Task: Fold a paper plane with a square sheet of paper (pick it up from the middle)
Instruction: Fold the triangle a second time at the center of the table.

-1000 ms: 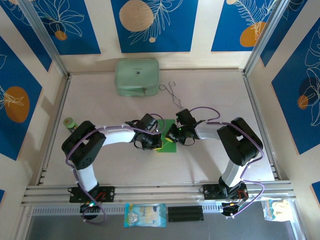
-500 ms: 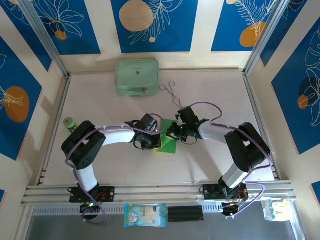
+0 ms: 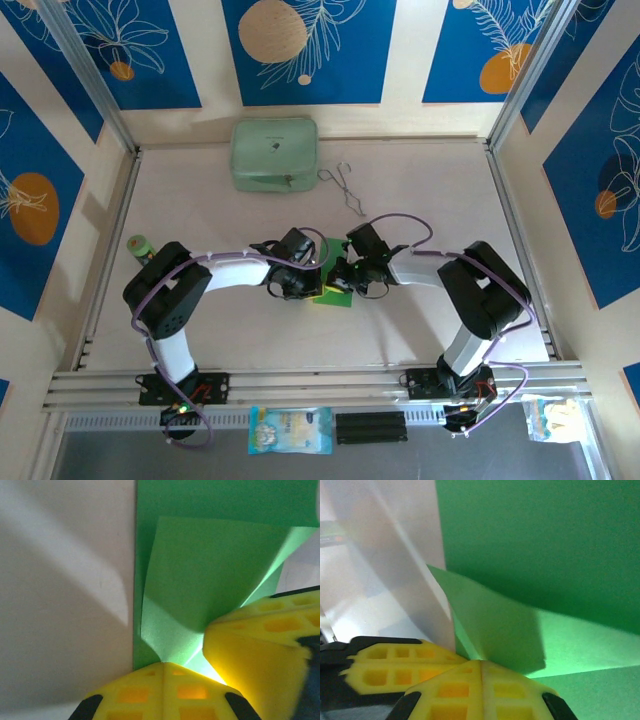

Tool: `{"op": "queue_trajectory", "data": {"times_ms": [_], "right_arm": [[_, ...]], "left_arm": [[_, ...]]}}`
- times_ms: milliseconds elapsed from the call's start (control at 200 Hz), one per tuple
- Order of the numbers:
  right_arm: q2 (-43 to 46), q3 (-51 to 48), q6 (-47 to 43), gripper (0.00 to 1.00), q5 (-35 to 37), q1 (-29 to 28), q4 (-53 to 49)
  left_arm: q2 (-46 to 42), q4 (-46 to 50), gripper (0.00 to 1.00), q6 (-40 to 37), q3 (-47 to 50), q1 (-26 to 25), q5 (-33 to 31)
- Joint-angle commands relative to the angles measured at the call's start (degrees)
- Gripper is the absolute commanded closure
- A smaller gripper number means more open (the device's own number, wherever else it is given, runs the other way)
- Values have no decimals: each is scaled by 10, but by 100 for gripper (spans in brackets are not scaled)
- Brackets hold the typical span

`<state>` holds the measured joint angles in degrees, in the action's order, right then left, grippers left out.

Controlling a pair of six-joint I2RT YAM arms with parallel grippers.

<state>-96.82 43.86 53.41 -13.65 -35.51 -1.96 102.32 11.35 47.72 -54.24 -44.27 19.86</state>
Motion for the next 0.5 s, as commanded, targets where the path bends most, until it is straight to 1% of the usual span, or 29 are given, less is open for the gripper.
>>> {"op": "queue_trajectory", "data": {"times_ms": [0, 275, 390, 495], "right_arm": [[-17, -2, 3, 100, -16, -4, 3], [-37, -1, -7, 100, 1, 6, -8], [-38, -6, -27, 100, 15, 27, -7], [-36, -13, -43, 100, 13, 61, 5]], "left_arm": [[9, 21, 100, 3, 19, -5, -16], [10, 36, 100, 6, 28, -5, -20], [15, 59, 100, 2, 32, -5, -25], [22, 79, 100, -3, 36, -5, -31]]}}
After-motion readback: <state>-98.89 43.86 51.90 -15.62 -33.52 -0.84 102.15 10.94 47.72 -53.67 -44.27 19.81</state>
